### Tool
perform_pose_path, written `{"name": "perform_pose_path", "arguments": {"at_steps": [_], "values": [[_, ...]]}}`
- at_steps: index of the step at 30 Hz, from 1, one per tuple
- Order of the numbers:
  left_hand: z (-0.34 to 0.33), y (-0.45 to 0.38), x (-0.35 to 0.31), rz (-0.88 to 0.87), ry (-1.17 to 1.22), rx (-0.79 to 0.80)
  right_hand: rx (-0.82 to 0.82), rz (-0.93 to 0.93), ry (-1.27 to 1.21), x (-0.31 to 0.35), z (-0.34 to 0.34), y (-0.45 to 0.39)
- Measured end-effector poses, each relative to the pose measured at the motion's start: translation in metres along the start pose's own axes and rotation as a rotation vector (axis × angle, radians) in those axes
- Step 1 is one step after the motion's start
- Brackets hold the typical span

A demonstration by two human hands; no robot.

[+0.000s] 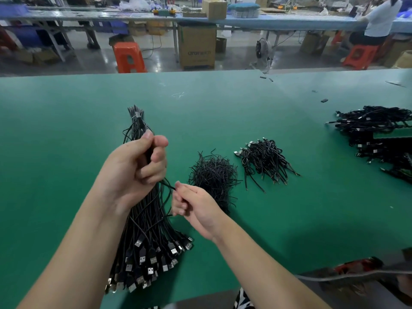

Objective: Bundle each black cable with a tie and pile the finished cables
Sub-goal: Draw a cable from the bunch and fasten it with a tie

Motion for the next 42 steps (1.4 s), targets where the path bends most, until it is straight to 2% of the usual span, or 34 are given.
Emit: {"name": "perform_pose_path", "arguments": {"at_steps": [4,6,9,13,16,18,20,24,27,30,34,39,42], "values": [[0.010,0.011,0.003,0.260,-0.403,0.354,0.003,-0.020,-0.028,0.008,0.006,0.001],[0.014,0.015,0.008,0.389,-0.603,0.436,-0.005,-0.030,0.066,0.017,0.008,0.001],[0.018,0.014,0.013,0.476,-0.814,0.358,0.005,-0.035,0.188,0.033,0.010,0.002],[0.016,0.014,0.019,0.431,-0.989,0.267,0.011,-0.031,0.276,0.048,0.009,0.000],[0.018,0.008,0.026,0.313,-1.048,-0.012,-0.006,0.014,0.366,0.058,0.011,0.003],[0.021,0.003,0.032,0.216,-0.912,-0.207,0.015,0.053,0.407,0.061,0.011,0.006],[0.025,-0.002,0.036,0.105,-0.665,-0.319,0.029,0.086,0.465,0.061,0.009,0.008],[0.019,-0.010,0.042,-0.045,-0.116,-0.317,0.012,0.133,0.603,0.055,0.003,0.008],[0.006,-0.017,0.042,-0.062,0.096,-0.358,0.012,0.118,0.645,0.044,0.000,0.005],[-0.001,-0.022,0.038,-0.081,0.166,-0.367,-0.048,0.121,0.747,0.037,0.000,0.003],[-0.003,-0.020,0.036,-0.051,0.146,-0.281,-0.149,0.141,0.848,0.039,0.009,0.003],[-0.007,-0.016,0.041,-0.044,0.027,-0.154,-0.039,0.131,0.505,0.044,0.008,0.006],[-0.007,-0.013,0.044,0.010,-0.116,-0.077,-0.051,0.161,0.387,0.049,0.010,0.007]]}}
Point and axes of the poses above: each hand's wrist, its own y-axis away from the middle knuckle, its own z-axis out of the back of the hand, x = y × z, the point moved 2 cm from there along -y, towards the middle knuckle, and after that the axes turned 3 degrees about x, right-handed, at the moved point
